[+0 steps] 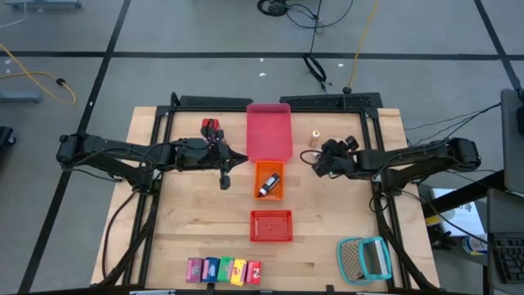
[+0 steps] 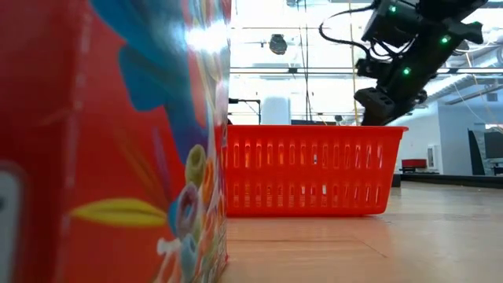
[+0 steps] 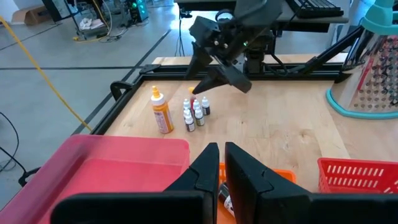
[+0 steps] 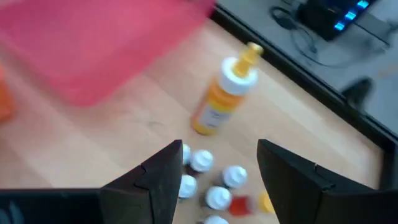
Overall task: Pick & Place Kitchen Items
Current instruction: Put the small black food coloring bottle into the orange basket
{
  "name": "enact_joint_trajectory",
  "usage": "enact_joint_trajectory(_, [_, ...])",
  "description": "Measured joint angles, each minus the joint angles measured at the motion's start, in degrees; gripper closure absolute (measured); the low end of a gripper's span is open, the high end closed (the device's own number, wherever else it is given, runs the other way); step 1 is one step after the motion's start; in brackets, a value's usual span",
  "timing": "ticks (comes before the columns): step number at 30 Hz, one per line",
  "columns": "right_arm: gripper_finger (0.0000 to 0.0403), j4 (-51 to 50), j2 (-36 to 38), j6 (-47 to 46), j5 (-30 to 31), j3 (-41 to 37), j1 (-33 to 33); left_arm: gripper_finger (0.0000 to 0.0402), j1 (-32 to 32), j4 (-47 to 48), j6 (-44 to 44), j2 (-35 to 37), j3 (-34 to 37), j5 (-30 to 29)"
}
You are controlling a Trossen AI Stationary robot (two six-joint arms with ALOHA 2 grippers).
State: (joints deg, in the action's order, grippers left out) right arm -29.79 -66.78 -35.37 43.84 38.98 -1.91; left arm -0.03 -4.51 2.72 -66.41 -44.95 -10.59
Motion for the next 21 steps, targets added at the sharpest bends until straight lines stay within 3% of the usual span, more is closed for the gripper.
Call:
enact_joint_trajectory(11, [0.0208,0.0,0.2,-10.4,2.9,-7.6,-2.4,0.0371,0.0,0.0,0.0,0.0,0.0,0.0])
enact_joint_trajectory(21, [0.0207,16.8,0.7,-4.9,-0.5,-14.6,-6.1,0.0371,0.0,0.0,0.0,0.0,0.0,0.0])
